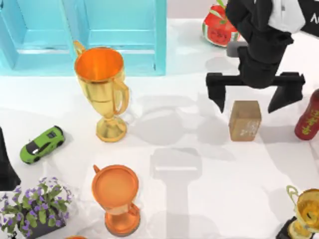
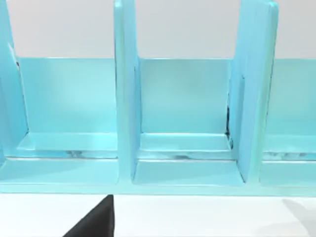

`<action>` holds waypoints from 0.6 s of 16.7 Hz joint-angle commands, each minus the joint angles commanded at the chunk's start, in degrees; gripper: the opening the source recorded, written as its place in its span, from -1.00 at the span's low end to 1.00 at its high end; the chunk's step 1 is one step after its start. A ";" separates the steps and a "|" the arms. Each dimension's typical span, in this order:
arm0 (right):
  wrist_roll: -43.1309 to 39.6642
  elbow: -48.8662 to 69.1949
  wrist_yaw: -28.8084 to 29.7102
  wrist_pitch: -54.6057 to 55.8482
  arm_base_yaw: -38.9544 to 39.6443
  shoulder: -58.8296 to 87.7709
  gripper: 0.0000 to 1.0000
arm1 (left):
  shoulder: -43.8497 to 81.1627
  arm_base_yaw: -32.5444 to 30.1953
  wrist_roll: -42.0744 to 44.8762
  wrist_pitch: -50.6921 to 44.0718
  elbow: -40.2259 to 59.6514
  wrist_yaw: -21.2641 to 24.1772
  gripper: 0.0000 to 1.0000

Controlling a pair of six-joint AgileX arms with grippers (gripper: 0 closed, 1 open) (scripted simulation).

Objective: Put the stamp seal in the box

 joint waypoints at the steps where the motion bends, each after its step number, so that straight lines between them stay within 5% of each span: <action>1: 0.09 -2.22 0.00 2.83 0.12 0.45 1.00 | 0.00 0.00 0.00 0.00 0.00 0.00 1.00; 8: -0.07 -7.31 0.04 8.28 -0.18 1.43 1.00 | 0.00 0.00 0.00 0.00 0.00 0.00 1.00; 10: -0.07 -7.31 0.04 8.28 -0.18 1.43 0.70 | 0.00 0.00 0.00 0.00 0.00 0.00 1.00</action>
